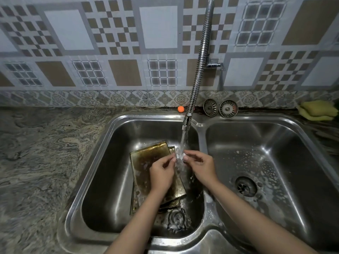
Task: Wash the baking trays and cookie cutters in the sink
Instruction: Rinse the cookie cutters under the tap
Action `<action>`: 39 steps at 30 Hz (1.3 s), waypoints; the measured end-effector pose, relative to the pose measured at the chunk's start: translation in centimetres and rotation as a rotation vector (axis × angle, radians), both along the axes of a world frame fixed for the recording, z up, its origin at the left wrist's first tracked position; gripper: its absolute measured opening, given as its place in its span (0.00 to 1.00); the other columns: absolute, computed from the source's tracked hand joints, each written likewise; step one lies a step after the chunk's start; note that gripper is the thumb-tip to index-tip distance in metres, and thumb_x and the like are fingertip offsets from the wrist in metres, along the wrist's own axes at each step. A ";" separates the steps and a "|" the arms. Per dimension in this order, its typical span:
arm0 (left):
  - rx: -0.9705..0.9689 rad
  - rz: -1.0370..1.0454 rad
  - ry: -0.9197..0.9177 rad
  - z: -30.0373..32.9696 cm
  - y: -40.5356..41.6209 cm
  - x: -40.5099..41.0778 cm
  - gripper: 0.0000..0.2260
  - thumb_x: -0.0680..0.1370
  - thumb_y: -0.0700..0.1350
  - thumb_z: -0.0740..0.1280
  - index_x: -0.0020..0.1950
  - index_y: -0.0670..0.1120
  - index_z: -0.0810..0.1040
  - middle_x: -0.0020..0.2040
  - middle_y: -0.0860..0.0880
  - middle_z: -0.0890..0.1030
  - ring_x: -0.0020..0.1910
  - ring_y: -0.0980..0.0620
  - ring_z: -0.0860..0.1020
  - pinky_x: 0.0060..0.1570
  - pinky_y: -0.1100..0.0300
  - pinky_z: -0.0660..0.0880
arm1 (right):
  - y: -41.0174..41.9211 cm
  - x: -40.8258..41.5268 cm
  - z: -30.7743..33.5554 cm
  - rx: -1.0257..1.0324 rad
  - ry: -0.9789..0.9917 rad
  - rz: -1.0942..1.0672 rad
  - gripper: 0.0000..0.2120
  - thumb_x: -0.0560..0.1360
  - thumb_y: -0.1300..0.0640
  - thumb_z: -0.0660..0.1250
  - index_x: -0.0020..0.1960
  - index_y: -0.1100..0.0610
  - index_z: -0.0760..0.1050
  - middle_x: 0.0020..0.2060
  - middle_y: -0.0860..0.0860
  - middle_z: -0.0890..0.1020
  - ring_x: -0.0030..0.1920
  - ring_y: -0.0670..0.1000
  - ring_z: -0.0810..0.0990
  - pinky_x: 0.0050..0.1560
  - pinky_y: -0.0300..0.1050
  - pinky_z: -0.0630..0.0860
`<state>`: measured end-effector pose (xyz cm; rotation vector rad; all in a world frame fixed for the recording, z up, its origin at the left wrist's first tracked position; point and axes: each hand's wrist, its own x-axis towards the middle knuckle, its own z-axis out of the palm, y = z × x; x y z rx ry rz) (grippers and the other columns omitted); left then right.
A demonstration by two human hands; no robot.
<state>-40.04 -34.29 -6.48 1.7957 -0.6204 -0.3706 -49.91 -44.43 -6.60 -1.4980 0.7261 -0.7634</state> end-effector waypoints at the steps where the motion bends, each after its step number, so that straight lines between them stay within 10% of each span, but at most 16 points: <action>1: -0.005 -0.009 0.003 0.0 -0.2 -0.1 0.09 0.76 0.41 0.69 0.56 0.45 0.83 0.51 0.52 0.84 0.50 0.63 0.79 0.50 0.76 0.72 | -0.2 -0.2 0.0 -0.001 -0.004 -0.008 0.10 0.72 0.66 0.72 0.52 0.58 0.82 0.43 0.47 0.84 0.43 0.40 0.83 0.44 0.32 0.78; 15: 0.017 -0.159 0.107 0.9 -3.1 0.6 0.06 0.77 0.44 0.68 0.51 0.50 0.83 0.40 0.59 0.83 0.38 0.64 0.81 0.38 0.71 0.74 | -2.1 -1.0 0.9 0.143 -0.065 -0.074 0.09 0.72 0.66 0.71 0.52 0.63 0.81 0.39 0.54 0.85 0.40 0.49 0.84 0.42 0.42 0.82; 39: 0.039 0.044 0.138 1.1 -0.4 3.1 0.08 0.77 0.41 0.68 0.54 0.47 0.83 0.48 0.47 0.85 0.49 0.46 0.83 0.51 0.52 0.78 | 0.9 2.1 1.0 0.321 -0.036 0.033 0.06 0.74 0.63 0.70 0.50 0.56 0.79 0.38 0.52 0.85 0.35 0.51 0.85 0.37 0.40 0.82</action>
